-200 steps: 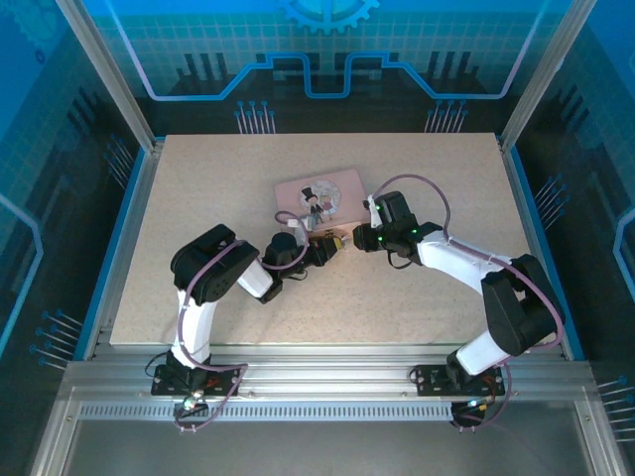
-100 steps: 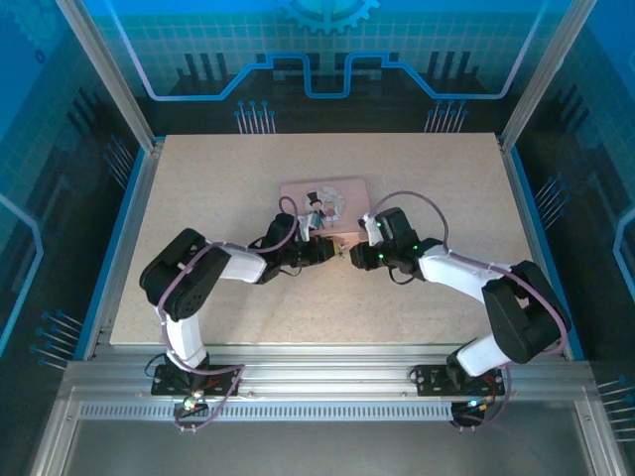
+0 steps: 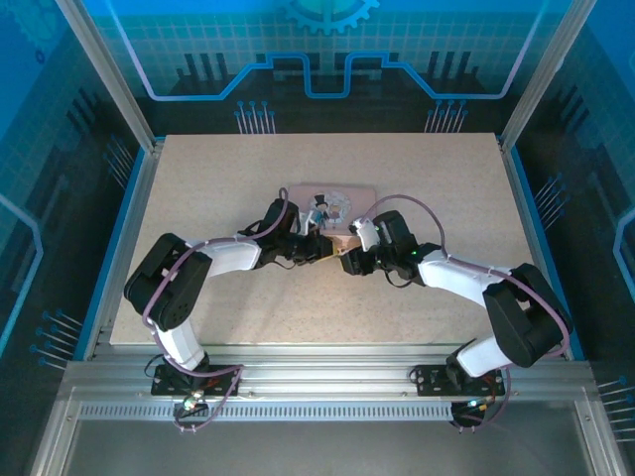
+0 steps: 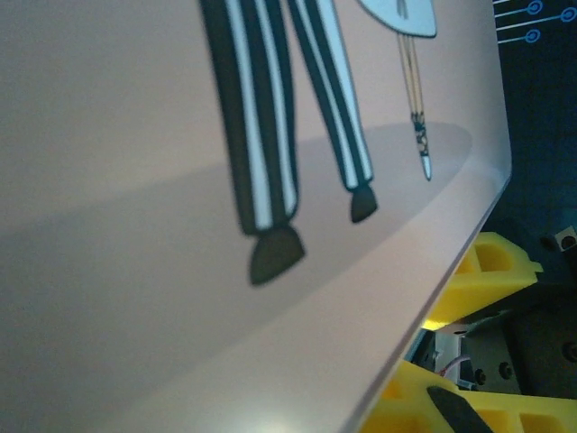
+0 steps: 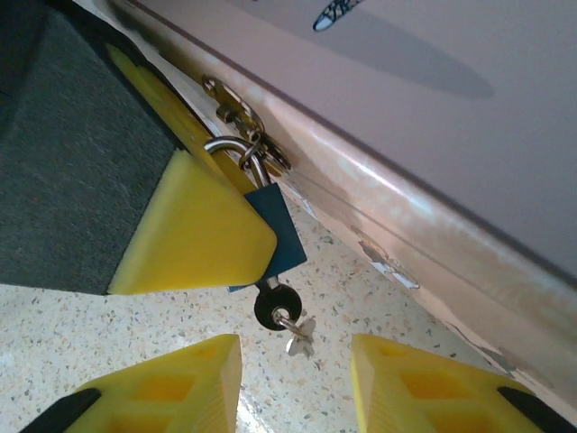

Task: Unlock the padlock with the key

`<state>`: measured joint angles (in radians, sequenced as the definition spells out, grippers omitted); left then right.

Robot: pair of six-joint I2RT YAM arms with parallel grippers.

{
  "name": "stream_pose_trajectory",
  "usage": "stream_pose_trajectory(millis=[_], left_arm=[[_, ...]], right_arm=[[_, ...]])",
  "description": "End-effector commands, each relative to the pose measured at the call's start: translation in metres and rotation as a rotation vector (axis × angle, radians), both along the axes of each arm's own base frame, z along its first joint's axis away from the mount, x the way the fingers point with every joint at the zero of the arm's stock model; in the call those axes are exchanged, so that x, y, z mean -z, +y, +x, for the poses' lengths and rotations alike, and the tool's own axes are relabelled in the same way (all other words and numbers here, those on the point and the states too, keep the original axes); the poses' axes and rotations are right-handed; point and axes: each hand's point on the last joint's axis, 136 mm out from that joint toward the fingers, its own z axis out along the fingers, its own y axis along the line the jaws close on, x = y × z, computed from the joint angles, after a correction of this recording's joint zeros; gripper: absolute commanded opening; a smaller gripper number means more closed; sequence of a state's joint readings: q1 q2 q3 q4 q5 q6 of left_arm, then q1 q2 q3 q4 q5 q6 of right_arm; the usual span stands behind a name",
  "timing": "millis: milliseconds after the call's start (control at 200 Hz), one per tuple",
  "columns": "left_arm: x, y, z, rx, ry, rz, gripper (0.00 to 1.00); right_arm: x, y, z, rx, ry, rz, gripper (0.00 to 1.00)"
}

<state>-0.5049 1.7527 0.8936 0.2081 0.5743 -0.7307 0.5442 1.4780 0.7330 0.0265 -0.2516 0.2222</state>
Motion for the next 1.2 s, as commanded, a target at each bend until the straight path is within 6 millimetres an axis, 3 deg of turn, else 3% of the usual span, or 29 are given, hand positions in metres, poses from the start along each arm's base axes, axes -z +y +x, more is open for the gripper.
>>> stream_pose_trajectory(millis=[0, 480, 836, 1196], left_arm=[[-0.029, -0.005, -0.001, 0.048, -0.027, -0.067, 0.0], [-0.036, -0.005, 0.003, 0.045, -0.033, -0.087, 0.0], [-0.036, -0.004, 0.002, 0.044, -0.027, -0.09, 0.0], [-0.037, -0.005, 0.002, 0.046, -0.027, -0.093, 0.0]], right_arm=[[-0.016, 0.015, -0.001, -0.067, -0.042, 0.037, 0.39], [-0.015, 0.031, 0.001, -0.136, -0.049, -0.006, 0.43], [-0.005, 0.023, 0.003, -0.105, -0.072, -0.072, 0.47], [-0.001, 0.027, 0.008, -0.109, -0.087, -0.115, 0.43]])
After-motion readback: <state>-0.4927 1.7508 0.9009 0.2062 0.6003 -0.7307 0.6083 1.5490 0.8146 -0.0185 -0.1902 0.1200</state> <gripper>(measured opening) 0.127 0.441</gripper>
